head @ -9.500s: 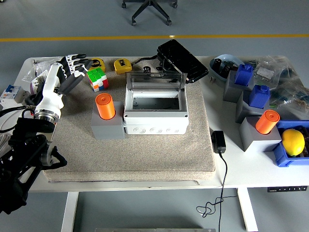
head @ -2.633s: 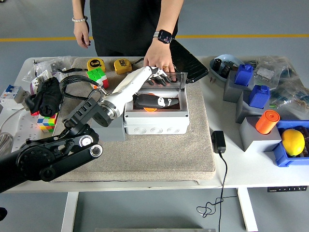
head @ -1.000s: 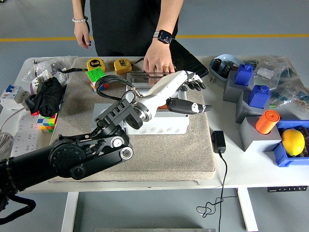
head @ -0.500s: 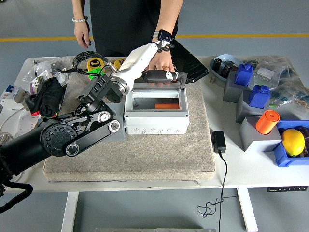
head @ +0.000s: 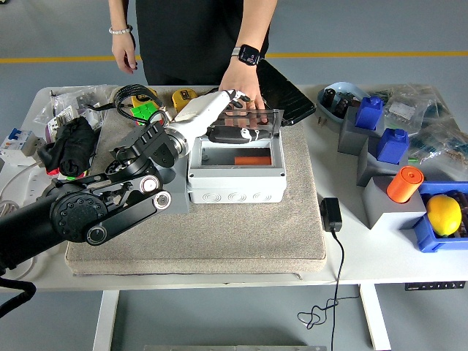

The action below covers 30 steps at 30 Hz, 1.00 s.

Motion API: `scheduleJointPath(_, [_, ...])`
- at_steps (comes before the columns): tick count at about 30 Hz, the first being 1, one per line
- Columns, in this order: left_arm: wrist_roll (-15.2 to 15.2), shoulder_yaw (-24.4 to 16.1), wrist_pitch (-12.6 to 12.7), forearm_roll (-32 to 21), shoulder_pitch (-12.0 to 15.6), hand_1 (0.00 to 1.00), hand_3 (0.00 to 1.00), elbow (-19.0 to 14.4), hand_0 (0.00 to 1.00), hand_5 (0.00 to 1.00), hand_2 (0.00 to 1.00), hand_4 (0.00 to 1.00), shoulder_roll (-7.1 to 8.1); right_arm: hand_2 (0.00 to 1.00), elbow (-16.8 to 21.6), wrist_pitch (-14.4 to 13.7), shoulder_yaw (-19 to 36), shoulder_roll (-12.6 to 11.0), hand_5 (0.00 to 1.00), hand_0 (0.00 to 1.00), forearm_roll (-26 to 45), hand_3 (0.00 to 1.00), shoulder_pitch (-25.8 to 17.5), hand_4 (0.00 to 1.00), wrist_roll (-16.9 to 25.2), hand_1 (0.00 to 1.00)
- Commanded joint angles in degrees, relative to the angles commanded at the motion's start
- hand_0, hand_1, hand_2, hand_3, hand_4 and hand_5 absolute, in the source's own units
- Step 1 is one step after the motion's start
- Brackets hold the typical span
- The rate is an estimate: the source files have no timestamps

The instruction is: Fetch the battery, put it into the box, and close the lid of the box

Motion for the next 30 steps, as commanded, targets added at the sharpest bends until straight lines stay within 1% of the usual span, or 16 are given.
scheduleJointPath(2, [1.3, 0.1, -1.4, 0.4, 0.2, 0.64, 0.735, -0.7, 0.468, 0.698, 0.703, 0.998, 0.15, 0.677, 0.1, 0.0, 0.1, 0.0, 0.454, 0.629, 0.0, 0.583, -0.1, 0.954, 0.0, 0.668])
scheduleJointPath(3, [1.6, 0.0, -1.8, 0.5, 0.4, 0.602, 0.715, -0.9, 0.395, 0.71, 0.678, 0.998, 0.15, 0.676, 0.1, 0.0, 0.1, 0.0, 0.454, 0.627, 0.0, 0.583, -0.1, 0.954, 0.0, 0.668])
scheduleJointPath(5, [2.0, -0.4, -2.2, 0.7, 0.7, 0.602, 0.715, -1.5, 0.395, 0.71, 0.678, 0.998, 0.21, 0.676, 0.0, 0.0, 0.1, -0.1, 0.454, 0.627, 0.0, 0.583, -0.1, 0.954, 0.0, 0.668])
scheduleJointPath(7, [2.8, -1.2, -2.9, 1.2, 1.2, 0.602, 0.715, -3.3, 0.395, 0.71, 0.678, 0.998, 0.54, 0.676, 0.0, 0.0, 0.1, -0.1, 0.454, 0.627, -0.1, 0.583, -0.2, 0.954, 0.0, 0.668])
scheduleJointPath(8, [3.1, -1.4, -3.1, 1.4, 1.3, 0.602, 0.715, -3.9, 0.395, 0.71, 0.678, 0.998, 0.64, 0.676, 0.0, 0.0, 0.1, -0.1, 0.454, 0.627, -0.1, 0.583, -0.2, 0.954, 0.0, 0.668])
scheduleJointPath(9, [3.5, -1.5, -3.4, 1.6, 1.4, 0.581, 0.705, -4.6, 0.373, 0.713, 0.663, 0.998, 0.75, 0.677, -0.1, 0.0, 0.1, -0.1, 0.454, 0.628, -0.1, 0.583, -0.2, 0.954, 0.0, 0.668])
scheduleJointPath(12, [5.1, -1.8, -4.7, 2.3, 1.8, 0.581, 0.705, -7.3, 0.373, 0.713, 0.663, 0.998, 1.22, 0.677, -0.2, 0.0, 0.1, -0.1, 0.454, 0.628, -0.1, 0.583, -0.3, 0.954, 0.0, 0.668])
scheduleJointPath(16, [7.0, -1.5, -6.2, 2.5, 2.1, 0.574, 0.704, -9.1, 0.362, 0.716, 0.658, 0.998, 1.48, 0.675, -0.1, 0.0, 0.1, 0.0, 0.455, 0.628, -0.1, 0.583, -0.3, 0.954, 0.0, 0.668])
scheduleJointPath(21, [7.8, 0.2, -7.2, 1.6, 2.1, 0.572, 0.701, -9.2, 0.357, 0.714, 0.658, 0.998, 1.43, 0.676, -0.1, 0.0, 0.0, 0.0, 0.455, 0.624, 0.0, 0.583, -0.2, 0.953, 0.0, 0.668])
scheduleJointPath(26, [7.2, 1.8, -6.9, 0.4, 2.3, 0.572, 0.701, -8.2, 0.357, 0.714, 0.658, 0.998, 1.05, 0.676, -0.1, 0.0, -0.2, 0.0, 0.455, 0.624, 0.1, 0.583, -0.2, 0.953, 0.0, 0.668])
scheduleJointPath(30, [6.9, 2.1, -6.7, 0.2, 2.6, 0.567, 0.702, -8.1, 0.354, 0.716, 0.657, 0.998, 0.94, 0.676, -0.1, 0.0, -0.2, 0.0, 0.455, 0.628, 0.0, 0.583, -0.3, 0.954, 0.0, 0.668])
